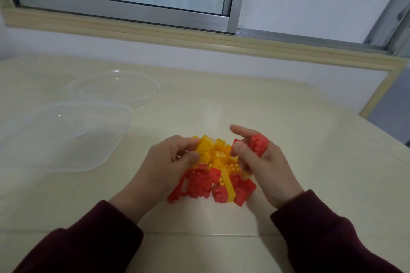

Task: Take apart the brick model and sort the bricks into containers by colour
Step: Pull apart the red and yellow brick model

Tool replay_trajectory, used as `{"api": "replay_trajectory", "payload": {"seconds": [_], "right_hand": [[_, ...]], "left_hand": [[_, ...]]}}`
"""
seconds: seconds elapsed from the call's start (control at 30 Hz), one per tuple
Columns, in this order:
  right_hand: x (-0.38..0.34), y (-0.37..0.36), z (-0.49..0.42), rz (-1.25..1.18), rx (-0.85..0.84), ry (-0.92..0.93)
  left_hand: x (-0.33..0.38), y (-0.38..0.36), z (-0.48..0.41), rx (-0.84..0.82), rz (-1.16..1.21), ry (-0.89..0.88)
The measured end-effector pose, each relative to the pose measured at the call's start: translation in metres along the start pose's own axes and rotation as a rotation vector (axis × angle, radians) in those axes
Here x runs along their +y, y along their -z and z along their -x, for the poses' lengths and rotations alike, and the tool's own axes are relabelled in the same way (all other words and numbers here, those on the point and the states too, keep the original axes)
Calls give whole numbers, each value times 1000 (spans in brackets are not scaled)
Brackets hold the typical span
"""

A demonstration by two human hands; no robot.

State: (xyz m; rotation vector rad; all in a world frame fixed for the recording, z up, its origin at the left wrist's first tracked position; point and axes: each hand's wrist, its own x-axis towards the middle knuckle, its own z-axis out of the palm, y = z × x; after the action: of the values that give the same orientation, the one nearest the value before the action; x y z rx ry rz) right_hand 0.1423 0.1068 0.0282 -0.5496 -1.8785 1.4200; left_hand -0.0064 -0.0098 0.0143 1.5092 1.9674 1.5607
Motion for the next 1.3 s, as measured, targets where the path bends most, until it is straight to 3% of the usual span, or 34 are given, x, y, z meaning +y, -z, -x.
{"api": "replay_trajectory", "payload": {"seconds": [0.1, 0.2, 0.33, 0.43, 0.6, 0.83, 1.17, 1.3], "right_hand": [[4, 9, -2, -161, 65, -121], [7, 16, 0, -117, 97, -177], [7, 25, 10, 82, 117, -76], [15, 23, 25, 182, 120, -2], [21, 33, 31, 618, -143, 46], [24, 26, 31, 768, -221, 112], [24, 24, 35, 869, -283, 147], [23, 30, 36, 752, -213, 138]], "left_hand": [[-5, -4, -1, 13, -190, -12], [-5, -5, 1, 27, -247, -19], [4, 3, 13, 67, -345, -156], [9, 6, 30, -34, -428, -184], [12, -2, 36, -140, -648, -236], [14, -6, 34, -150, -819, -281], [10, -6, 31, -229, -761, -276], [7, -1, 29, -235, -618, -267]]}}
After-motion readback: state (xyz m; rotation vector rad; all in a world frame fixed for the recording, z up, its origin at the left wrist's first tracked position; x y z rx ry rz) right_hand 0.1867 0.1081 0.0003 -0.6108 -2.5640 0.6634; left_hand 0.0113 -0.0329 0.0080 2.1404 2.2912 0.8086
